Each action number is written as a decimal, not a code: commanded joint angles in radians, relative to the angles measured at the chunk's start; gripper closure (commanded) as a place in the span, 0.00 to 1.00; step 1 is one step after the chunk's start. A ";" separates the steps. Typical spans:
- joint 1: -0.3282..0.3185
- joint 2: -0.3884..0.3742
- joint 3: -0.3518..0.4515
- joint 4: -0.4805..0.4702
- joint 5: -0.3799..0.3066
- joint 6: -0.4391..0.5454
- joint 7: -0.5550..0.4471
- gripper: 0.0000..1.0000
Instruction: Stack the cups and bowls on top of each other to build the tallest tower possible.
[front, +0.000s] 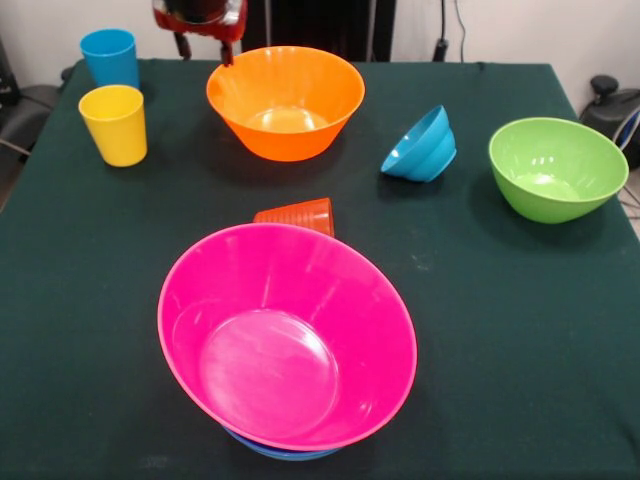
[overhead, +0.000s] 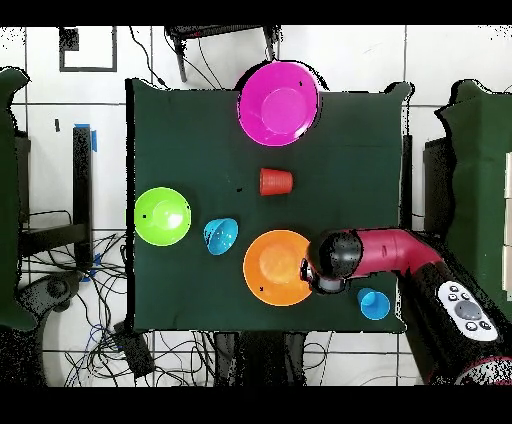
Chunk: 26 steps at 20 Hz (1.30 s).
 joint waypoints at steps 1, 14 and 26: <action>0.051 0.017 -0.016 0.080 0.016 -0.159 0.103 0.00; 0.076 0.118 -0.082 0.044 -0.008 -0.284 0.107 0.00; 0.069 0.149 -0.100 0.002 -0.001 -0.291 0.050 0.00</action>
